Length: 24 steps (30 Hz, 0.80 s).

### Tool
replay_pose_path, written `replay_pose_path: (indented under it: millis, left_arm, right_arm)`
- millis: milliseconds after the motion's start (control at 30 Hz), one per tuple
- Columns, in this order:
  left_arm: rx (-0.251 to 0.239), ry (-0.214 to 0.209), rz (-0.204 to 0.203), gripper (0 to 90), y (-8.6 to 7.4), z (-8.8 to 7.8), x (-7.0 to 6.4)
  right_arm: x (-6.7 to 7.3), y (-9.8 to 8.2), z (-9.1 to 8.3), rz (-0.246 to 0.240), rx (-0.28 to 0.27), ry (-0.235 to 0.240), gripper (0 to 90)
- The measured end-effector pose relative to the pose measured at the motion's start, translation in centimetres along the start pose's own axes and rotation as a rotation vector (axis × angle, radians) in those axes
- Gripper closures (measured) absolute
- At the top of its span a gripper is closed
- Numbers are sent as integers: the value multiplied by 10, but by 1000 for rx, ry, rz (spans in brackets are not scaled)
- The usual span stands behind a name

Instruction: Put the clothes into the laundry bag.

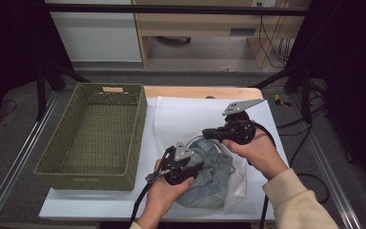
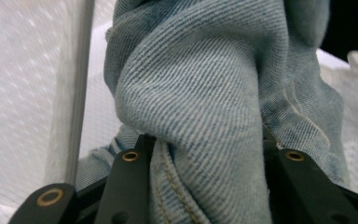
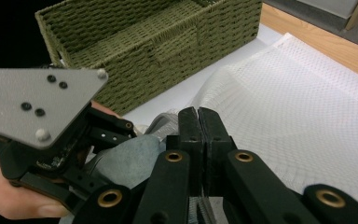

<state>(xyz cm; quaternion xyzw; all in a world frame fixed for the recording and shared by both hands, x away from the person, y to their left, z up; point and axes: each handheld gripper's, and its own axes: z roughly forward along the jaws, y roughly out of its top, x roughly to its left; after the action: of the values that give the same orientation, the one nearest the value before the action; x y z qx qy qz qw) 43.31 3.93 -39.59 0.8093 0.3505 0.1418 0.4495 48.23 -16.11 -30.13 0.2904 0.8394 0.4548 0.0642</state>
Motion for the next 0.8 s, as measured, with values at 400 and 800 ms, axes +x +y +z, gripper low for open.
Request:
replay_pose_path:
  millis: [400,800]
  left_arm:
    - [2,120,10,611,2,8,4]
    - [-34,96,-33,598,-7,3,14]
  right_arm:
    - [8,1,-6,-26,-6,9,895]
    - [-1,-9,-8,-7,29,-15,895]
